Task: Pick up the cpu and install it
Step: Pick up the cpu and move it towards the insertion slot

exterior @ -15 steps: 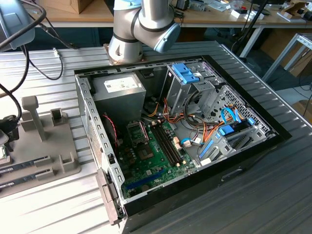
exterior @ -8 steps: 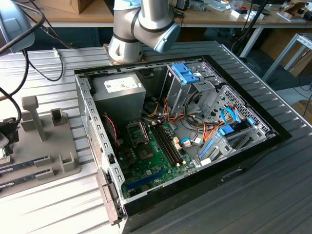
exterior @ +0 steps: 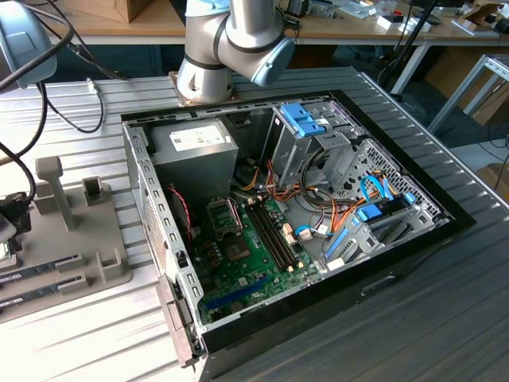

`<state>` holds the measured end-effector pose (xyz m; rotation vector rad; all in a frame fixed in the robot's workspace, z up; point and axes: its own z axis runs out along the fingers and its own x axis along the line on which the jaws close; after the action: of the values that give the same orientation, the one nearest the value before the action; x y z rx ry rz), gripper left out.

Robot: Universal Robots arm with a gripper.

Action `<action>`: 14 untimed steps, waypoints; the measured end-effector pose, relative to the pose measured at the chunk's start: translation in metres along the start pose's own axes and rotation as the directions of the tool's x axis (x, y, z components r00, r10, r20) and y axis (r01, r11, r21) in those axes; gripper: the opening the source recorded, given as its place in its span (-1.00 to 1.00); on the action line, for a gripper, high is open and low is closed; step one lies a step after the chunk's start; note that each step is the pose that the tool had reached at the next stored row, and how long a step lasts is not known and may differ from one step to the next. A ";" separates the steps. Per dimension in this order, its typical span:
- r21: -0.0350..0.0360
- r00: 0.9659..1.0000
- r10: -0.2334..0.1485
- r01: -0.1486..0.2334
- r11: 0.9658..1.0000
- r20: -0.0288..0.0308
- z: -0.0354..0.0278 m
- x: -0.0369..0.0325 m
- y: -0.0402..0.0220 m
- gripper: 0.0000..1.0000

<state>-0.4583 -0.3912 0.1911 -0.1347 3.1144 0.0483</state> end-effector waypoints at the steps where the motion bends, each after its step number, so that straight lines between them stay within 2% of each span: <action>1: 0.000 1.000 0.000 0.000 1.000 0.000 0.0003 0.0001 0.0000 0.23; 10: 0.000 1.000 0.000 0.000 1.000 0.000 0.0007 0.0001 0.0000 0.23; 11: 0.000 1.000 0.000 0.000 1.000 0.000 0.0007 0.0001 0.0000 0.21; 13: 0.000 1.000 0.000 0.000 1.000 0.000 0.0007 0.0001 0.0000 -0.05; 14: 0.000 1.000 0.000 0.000 1.000 0.000 0.0008 0.0001 0.0000 -0.05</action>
<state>-0.4584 -0.3912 0.1903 -0.1347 3.1145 0.0482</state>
